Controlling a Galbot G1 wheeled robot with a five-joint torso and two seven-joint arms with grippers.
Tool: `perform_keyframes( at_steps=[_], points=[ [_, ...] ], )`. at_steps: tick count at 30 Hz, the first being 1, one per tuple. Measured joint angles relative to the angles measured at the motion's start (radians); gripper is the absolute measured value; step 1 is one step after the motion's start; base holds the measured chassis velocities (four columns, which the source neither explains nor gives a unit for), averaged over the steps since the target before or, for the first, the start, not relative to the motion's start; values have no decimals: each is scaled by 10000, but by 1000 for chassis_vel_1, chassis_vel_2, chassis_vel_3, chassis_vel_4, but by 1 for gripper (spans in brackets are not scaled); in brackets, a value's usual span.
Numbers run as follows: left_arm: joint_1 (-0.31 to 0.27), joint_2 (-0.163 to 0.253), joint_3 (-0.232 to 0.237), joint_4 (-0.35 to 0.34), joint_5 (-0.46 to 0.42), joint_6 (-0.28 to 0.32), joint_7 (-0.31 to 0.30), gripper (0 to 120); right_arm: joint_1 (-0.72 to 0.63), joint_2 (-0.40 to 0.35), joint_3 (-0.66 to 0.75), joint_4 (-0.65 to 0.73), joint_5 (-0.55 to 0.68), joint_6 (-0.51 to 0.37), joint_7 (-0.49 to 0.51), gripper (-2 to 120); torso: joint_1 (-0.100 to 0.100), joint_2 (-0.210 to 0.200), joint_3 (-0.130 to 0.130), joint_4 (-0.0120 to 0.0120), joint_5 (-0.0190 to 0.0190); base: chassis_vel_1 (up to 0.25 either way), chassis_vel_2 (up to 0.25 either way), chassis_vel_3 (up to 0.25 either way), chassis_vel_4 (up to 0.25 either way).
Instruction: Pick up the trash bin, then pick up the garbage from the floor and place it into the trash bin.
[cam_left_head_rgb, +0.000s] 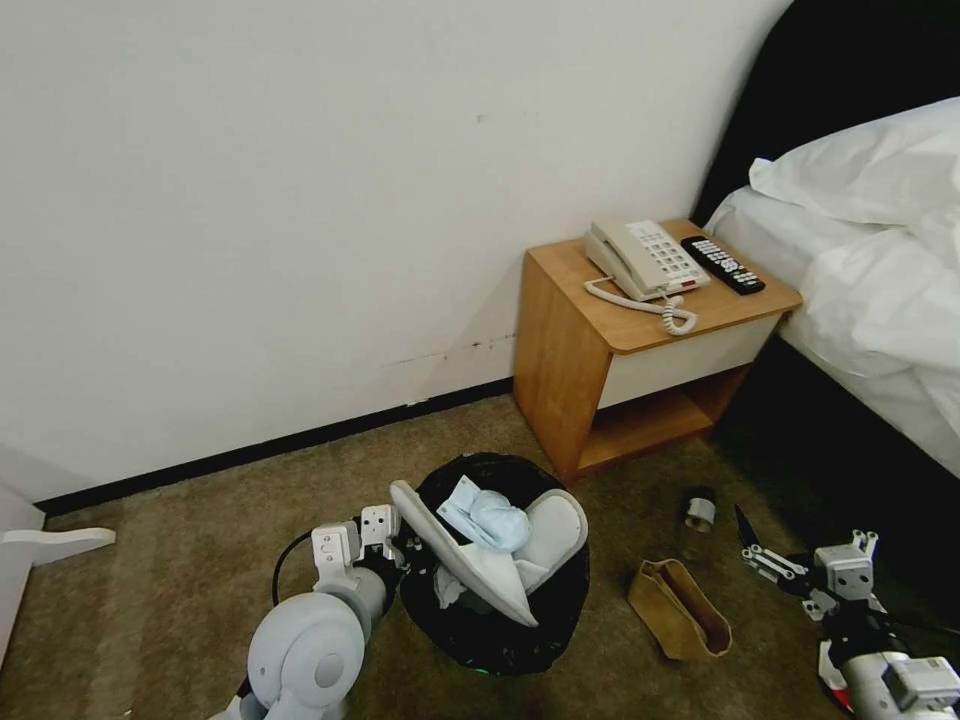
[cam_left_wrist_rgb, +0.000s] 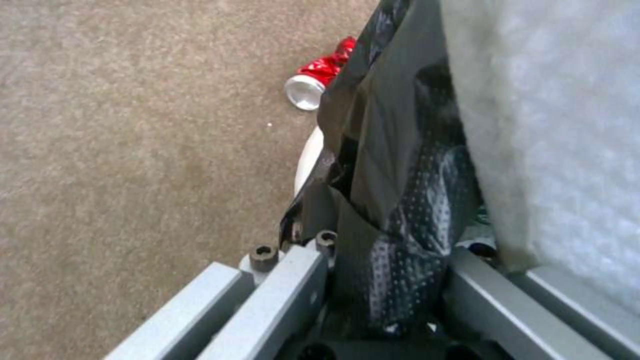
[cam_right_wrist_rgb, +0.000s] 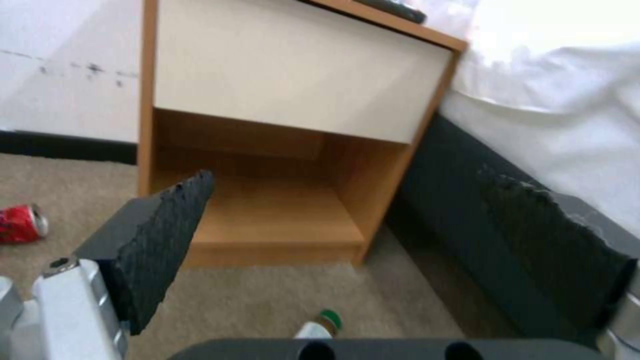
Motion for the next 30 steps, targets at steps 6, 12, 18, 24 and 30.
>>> perform_keyframes(
  at_steps=[6,12,18,24,30],
  points=[
    [81,20,-48,-6,6,-53,34,0,26,-52,-12,-109,25,-4,2,100,0,0,0,-1,0,-80,-76,-63,-93],
    [128,85,-71,-63,21,-108,40,0,78,-5,-37,-121,0,7,-2,100,0,0,0,-5,0,-99,-86,-87,-81],
    [129,102,-77,-81,18,-131,28,0,83,-22,-49,-194,9,15,12,100,0,0,0,-1,0,-40,-38,-48,-38],
    [191,4,-72,-61,114,-141,3,0,186,-442,-76,-607,114,-139,165,100,0,0,0,-1,0,0,0,0,0],
    [207,-54,-108,-40,192,-162,-25,0,369,-1314,-140,-1181,135,-501,524,100,0,0,0,0,1,0,0,0,0]
  ],
)
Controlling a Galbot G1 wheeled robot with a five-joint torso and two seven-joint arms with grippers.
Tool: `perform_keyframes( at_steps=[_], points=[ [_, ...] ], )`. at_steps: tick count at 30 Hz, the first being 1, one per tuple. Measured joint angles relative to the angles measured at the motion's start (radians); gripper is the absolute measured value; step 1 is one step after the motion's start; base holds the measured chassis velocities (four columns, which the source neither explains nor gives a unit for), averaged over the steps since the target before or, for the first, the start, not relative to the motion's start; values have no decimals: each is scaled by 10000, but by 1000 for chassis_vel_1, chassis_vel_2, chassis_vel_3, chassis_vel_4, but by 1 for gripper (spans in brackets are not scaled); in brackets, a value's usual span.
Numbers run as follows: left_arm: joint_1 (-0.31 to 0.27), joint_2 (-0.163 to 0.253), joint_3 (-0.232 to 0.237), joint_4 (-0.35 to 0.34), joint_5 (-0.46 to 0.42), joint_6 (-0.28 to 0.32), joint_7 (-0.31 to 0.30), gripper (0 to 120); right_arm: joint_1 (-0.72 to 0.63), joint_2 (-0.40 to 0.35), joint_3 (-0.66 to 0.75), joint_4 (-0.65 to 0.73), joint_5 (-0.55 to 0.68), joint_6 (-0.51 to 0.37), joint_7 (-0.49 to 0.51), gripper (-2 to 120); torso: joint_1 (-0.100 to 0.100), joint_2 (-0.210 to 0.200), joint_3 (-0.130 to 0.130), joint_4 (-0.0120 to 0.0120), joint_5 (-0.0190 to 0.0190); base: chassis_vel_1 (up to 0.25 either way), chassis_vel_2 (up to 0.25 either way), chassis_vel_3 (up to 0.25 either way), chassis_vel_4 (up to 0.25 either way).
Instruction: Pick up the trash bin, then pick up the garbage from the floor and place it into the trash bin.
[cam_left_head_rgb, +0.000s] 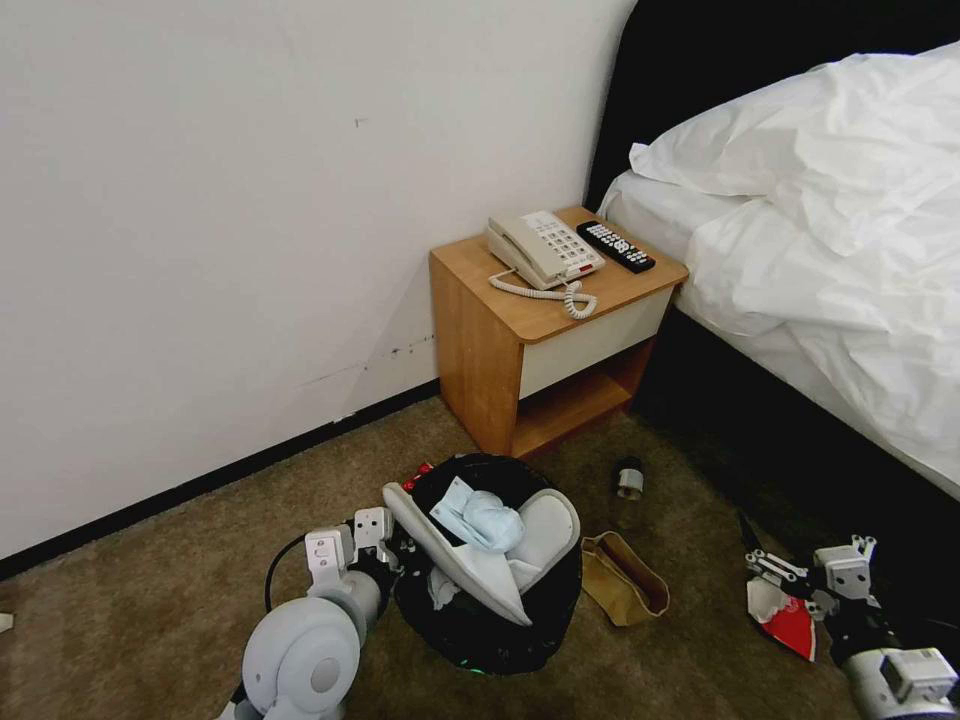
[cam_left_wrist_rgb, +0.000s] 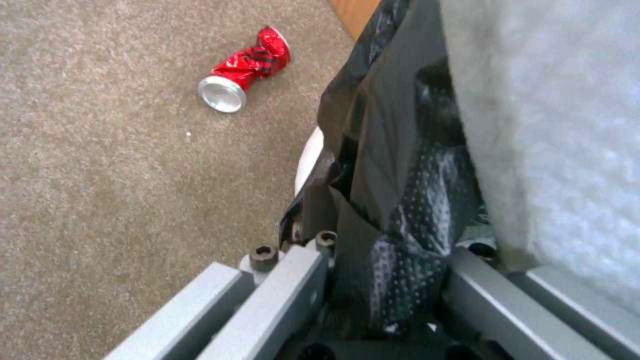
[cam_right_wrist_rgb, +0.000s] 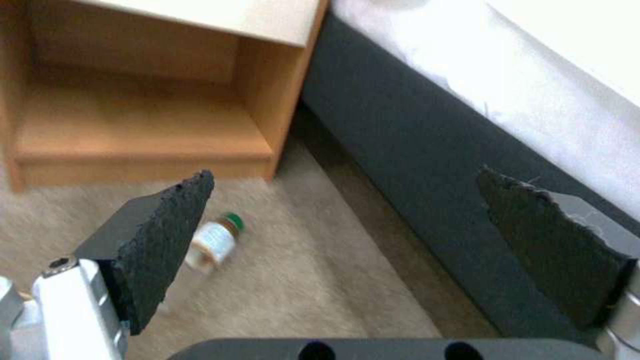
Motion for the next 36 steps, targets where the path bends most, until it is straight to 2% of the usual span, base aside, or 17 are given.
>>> perform_keyframes(
  at_steps=[2,3,6,7,9,10,13,16,19,25,27,36],
  points=[
    [4,-33,-13,20,36,-1,0,0,89,-746,-29,-386,-44,-233,201,100,0,0,0,-1,2,0,0,0,0],
    [4,-33,-13,20,36,-1,0,0,89,-746,-29,-386,-44,-233,201,100,0,0,0,-1,2,0,0,0,0],
    [-15,-104,-57,32,65,-3,1,0,179,-1704,-110,-818,-52,-426,244,100,0,0,1,1,-1,0,0,0,0],
    [-15,-104,-57,32,65,-3,1,0,179,-1704,-110,-818,-52,-426,244,100,0,0,1,1,-1,0,0,0,0],
    [-39,-164,-95,84,93,-8,3,0,280,-2309,-240,-1158,-52,-575,266,100,0,0,0,-2,0,0,0,0,0],
    [-39,-164,-95,84,93,-8,3,0,280,-2309,-240,-1158,-52,-575,266,100,0,0,0,-2,0,0,0,0,0],
    [-83,-249,-120,218,179,-30,66,0,484,-2921,-485,-1586,-36,-813,272,100,0,0,1,0,0,0,0,0,0],
    [-97,-296,-120,268,228,-42,105,0,543,-3061,-584,-1720,-5,-854,274,100,0,0,1,1,1,0,0,0,0],
    [-150,-565,-111,430,457,-53,265,0,587,-3660,-944,-2048,317,-1106,235,100,0,0,0,-1,0,0,0,0,0],
    [-146,-896,-115,538,726,-56,410,0,579,-4065,-1336,-2226,693,-1319,62,100,0,0,1,-1,-1,0,0,0,0],
    [-121,-1099,-148,572,866,-56,462,0,690,-4122,-1731,-2361,1307,-1658,84,100,1,0,1,-1,0,0,0,0,0],
    [-150,-1157,-235,609,906,-56,480,0,1271,-3799,-2521,-2810,2804,-2472,706,100,0,0,1,-1,0,0,0,0,0]
  ],
)
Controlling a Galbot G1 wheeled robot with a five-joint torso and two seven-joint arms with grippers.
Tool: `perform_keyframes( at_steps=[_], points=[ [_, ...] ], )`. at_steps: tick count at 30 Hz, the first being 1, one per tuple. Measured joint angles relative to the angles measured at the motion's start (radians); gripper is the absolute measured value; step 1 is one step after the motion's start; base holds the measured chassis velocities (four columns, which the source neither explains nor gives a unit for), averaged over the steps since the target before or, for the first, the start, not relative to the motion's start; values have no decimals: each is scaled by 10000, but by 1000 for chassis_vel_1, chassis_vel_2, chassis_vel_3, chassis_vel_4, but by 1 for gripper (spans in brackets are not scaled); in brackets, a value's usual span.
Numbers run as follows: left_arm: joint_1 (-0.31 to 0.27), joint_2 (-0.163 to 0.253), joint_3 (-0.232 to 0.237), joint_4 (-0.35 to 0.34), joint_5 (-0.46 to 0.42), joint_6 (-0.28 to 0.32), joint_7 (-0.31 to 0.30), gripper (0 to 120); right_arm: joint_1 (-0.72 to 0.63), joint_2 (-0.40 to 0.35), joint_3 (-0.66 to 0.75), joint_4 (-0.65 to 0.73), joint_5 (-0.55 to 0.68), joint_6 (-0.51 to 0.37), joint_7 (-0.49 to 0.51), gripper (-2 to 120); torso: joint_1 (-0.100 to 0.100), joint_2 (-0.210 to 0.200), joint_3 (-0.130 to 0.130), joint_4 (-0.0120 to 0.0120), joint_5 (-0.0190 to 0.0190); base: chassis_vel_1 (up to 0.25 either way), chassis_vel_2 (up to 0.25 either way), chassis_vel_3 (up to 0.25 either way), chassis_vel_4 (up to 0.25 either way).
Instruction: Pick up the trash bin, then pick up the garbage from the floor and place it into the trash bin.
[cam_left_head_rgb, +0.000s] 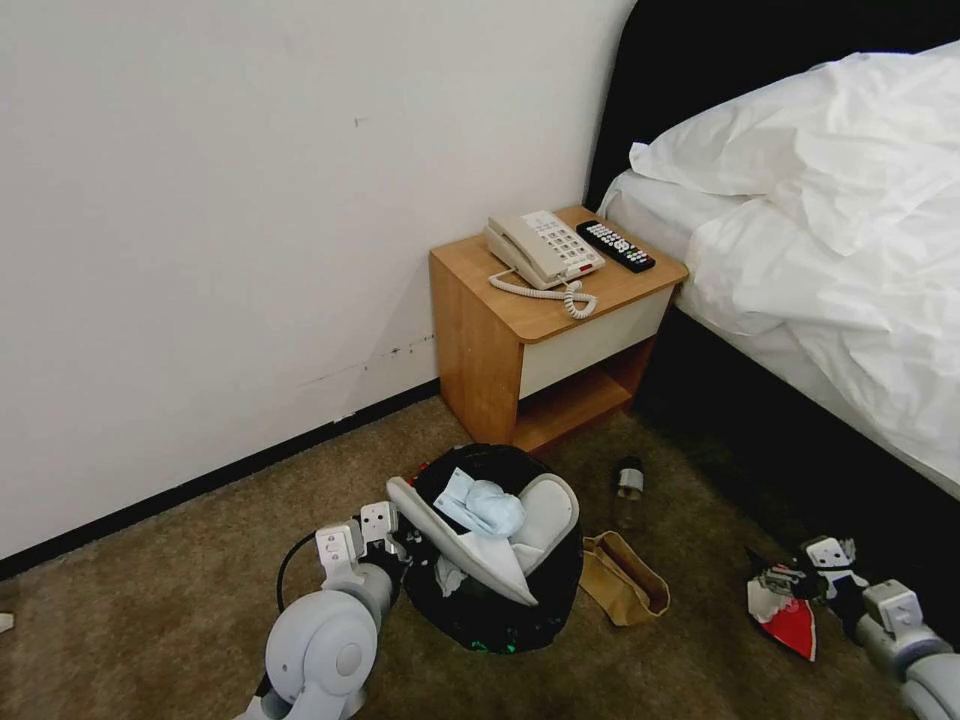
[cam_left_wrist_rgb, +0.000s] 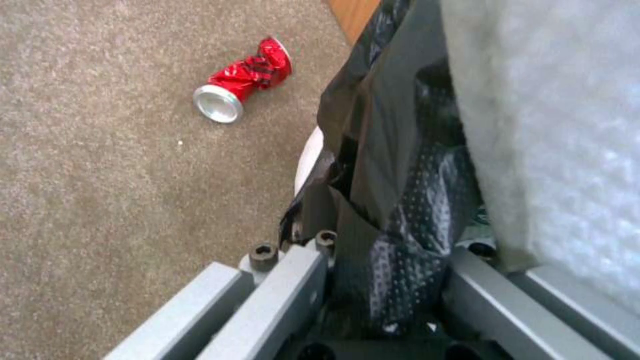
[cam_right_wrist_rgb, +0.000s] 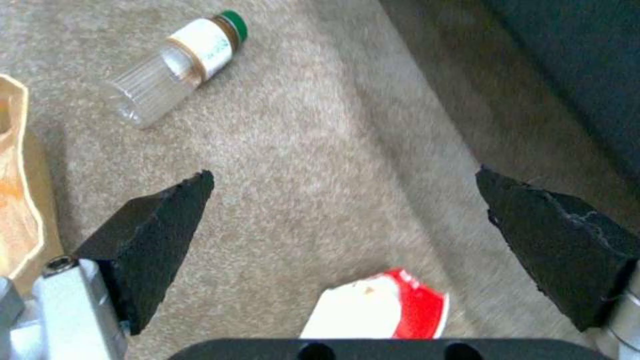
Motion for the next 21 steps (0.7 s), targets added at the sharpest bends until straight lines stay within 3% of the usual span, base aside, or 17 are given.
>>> perform_keyframes(
  at_steps=[7,21],
  points=[
    [11,32,-3,17,-12,0,0,0,600,340,-562,-293,1091,-1001,992,100,0,0,0,0,-1,0,0,0,0],
    [48,457,-13,-102,-135,-50,0,0,1176,1010,-836,-869,1714,-1546,1872,100,0,0,0,1,-2,0,0,0,0]
  ],
)
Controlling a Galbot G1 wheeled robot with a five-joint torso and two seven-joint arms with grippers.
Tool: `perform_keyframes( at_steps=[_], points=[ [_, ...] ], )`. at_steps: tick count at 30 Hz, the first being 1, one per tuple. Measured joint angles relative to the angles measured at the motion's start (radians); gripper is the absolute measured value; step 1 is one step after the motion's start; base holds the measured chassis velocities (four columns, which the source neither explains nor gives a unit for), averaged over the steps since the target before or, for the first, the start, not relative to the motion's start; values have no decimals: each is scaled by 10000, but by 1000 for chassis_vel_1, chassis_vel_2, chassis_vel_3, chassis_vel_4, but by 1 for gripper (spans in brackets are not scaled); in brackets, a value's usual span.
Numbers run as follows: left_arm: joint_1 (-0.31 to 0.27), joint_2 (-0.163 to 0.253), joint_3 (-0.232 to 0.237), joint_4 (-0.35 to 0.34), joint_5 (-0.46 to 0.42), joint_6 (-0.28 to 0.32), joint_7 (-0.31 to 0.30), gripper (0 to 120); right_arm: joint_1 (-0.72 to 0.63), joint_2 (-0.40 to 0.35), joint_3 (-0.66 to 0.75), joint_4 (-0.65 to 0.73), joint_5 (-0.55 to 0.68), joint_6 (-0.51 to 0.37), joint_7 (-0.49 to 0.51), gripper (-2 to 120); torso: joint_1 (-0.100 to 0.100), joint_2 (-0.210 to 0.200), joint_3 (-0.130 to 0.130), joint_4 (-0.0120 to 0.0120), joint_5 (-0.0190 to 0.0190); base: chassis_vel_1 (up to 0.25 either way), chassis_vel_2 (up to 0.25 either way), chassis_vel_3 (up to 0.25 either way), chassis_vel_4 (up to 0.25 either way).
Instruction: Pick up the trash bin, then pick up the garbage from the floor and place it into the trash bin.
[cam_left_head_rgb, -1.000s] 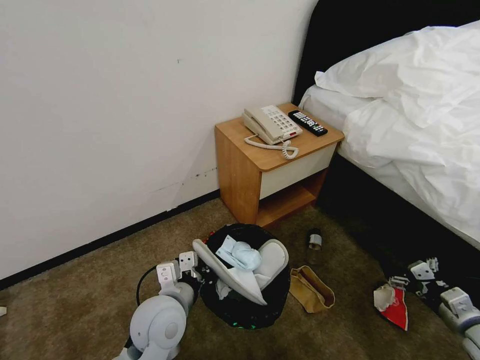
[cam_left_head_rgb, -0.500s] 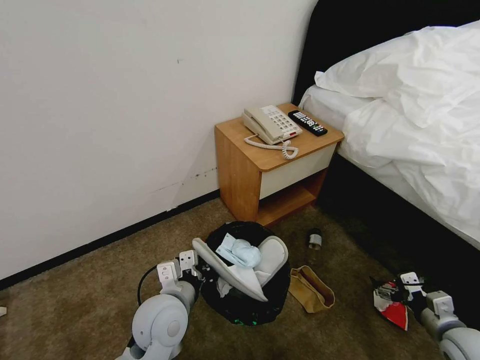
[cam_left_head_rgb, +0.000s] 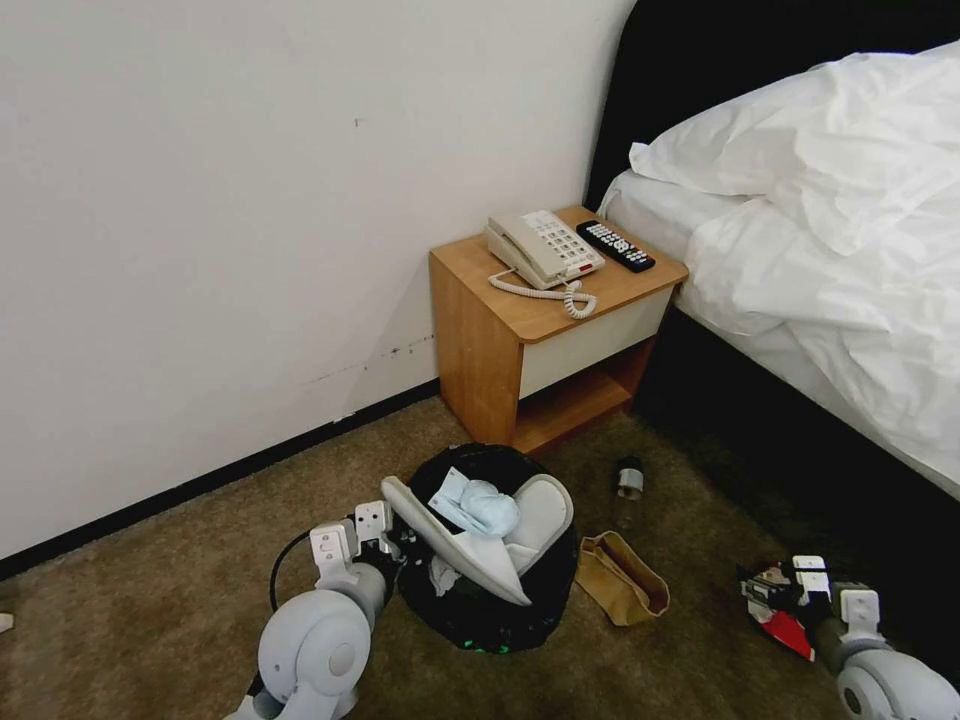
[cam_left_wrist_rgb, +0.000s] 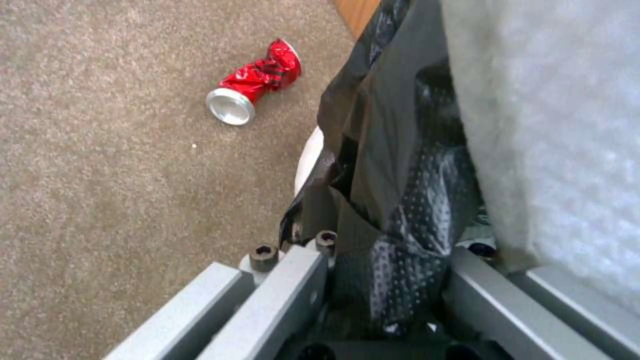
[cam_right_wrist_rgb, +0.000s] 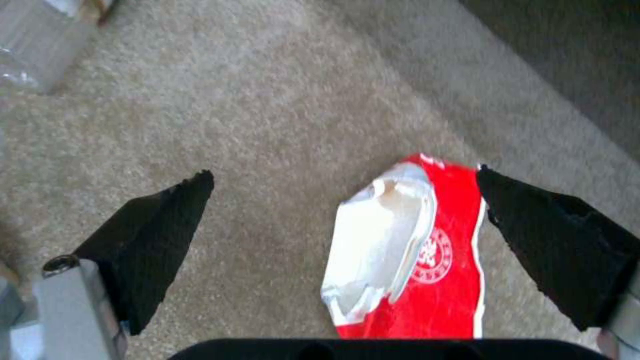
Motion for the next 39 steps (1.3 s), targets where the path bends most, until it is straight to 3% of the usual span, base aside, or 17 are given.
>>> perform_keyframes(
  at_steps=[20,39],
  points=[
    [48,712,89,-140,-311,-65,-11,0,586,1373,301,-1311,-383,159,161,100,0,0,-1,1,1,0,0,0,0],
    [109,812,126,-177,-322,-73,-11,0,1061,1713,363,-1978,-457,217,74,100,0,0,0,0,0,0,0,0,0]
  ],
)
